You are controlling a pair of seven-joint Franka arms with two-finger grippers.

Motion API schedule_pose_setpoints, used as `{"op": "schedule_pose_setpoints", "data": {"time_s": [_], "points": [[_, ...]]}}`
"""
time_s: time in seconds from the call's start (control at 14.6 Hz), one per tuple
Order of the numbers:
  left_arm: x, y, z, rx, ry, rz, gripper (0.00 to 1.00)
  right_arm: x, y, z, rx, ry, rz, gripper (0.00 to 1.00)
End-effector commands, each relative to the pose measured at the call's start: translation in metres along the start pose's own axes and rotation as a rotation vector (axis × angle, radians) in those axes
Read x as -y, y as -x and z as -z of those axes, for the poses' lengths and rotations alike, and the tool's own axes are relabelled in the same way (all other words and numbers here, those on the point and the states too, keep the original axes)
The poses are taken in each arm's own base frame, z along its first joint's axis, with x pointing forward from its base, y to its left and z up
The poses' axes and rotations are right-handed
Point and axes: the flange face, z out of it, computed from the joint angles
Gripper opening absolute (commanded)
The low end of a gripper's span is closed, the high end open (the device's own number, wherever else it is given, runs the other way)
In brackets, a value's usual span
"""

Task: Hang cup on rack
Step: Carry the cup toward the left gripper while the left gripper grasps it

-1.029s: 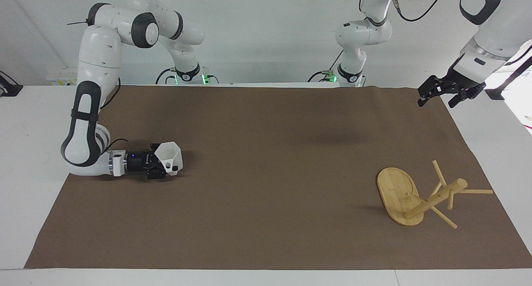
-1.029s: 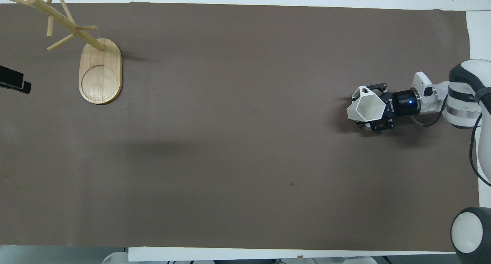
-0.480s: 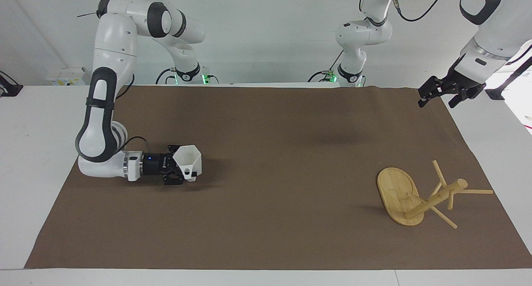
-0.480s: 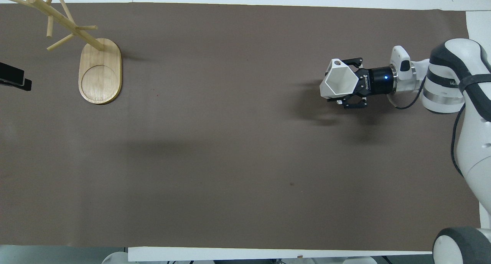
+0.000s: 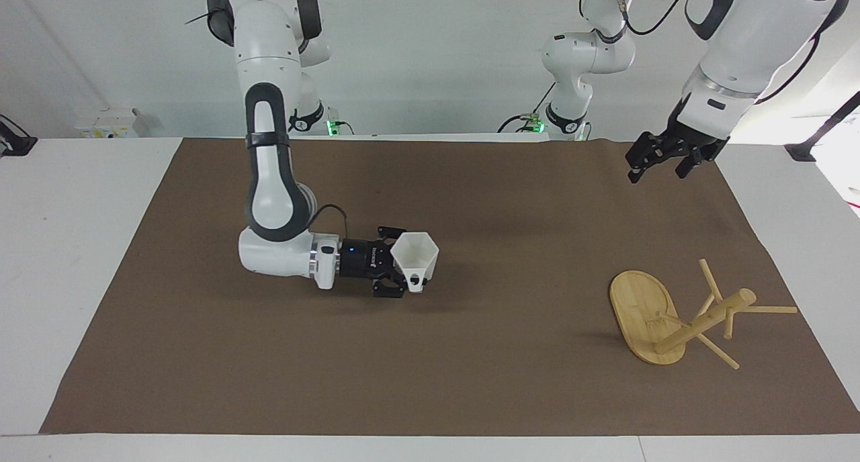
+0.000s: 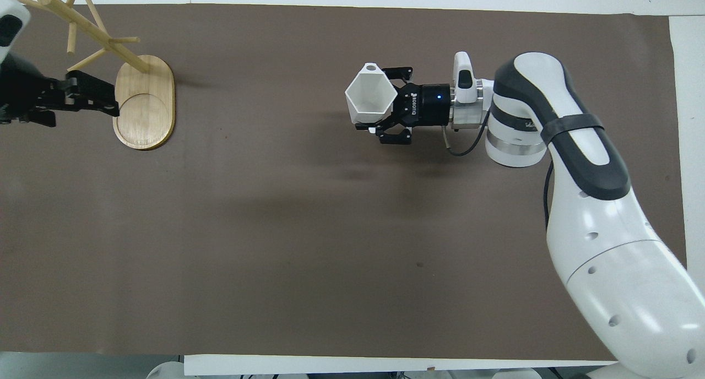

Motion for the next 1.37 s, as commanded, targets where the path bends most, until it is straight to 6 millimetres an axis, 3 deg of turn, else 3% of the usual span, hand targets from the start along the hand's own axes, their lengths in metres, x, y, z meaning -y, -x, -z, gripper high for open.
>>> {"op": "schedule_pose_setpoints", "data": {"time_s": [0.0, 0.21, 0.41, 0.62, 0.89, 1.03, 1.1, 1.17, 1.24, 1.3], "points": [[-0.053, 0.001, -0.031, -0.018, 0.004, 0.12, 1.0, 0.013, -0.03, -0.024, 0.05, 0.075, -0.024, 0.17], [-0.104, 0.003, -0.06, -0.009, 0.005, 0.28, 1.0, 0.034, -0.032, -0.067, 0.081, 0.083, -0.026, 0.17], [-0.138, 0.009, -0.076, -0.021, 0.029, 0.371, 1.0, 0.048, -0.033, -0.091, 0.083, 0.088, -0.02, 0.17], [-0.166, 0.015, -0.092, -0.018, 0.044, 0.385, 1.0, 0.049, -0.032, -0.092, 0.091, 0.084, -0.014, 0.17], [-0.184, 0.02, -0.114, -0.018, 0.054, 0.386, 0.98, 0.049, -0.031, -0.091, 0.093, 0.087, -0.011, 0.17], [-0.196, 0.025, -0.122, -0.021, 0.069, 0.367, 0.93, 0.049, -0.031, -0.092, 0.094, 0.087, -0.011, 0.17], [-0.198, 0.03, -0.133, -0.008, 0.066, 0.364, 0.86, 0.049, -0.031, -0.092, 0.094, 0.087, -0.012, 0.17], [-0.204, 0.04, -0.14, 0.013, 0.053, 0.354, 0.4, 0.049, -0.03, -0.091, 0.094, 0.088, -0.013, 0.17], [-0.206, 0.048, -0.144, 0.026, 0.039, 0.344, 0.01, 0.048, -0.031, -0.091, 0.092, 0.089, -0.014, 0.17], [-0.204, 0.047, -0.146, 0.03, 0.035, 0.341, 0.0, 0.047, -0.031, -0.09, 0.095, 0.094, -0.015, 0.17]]}}
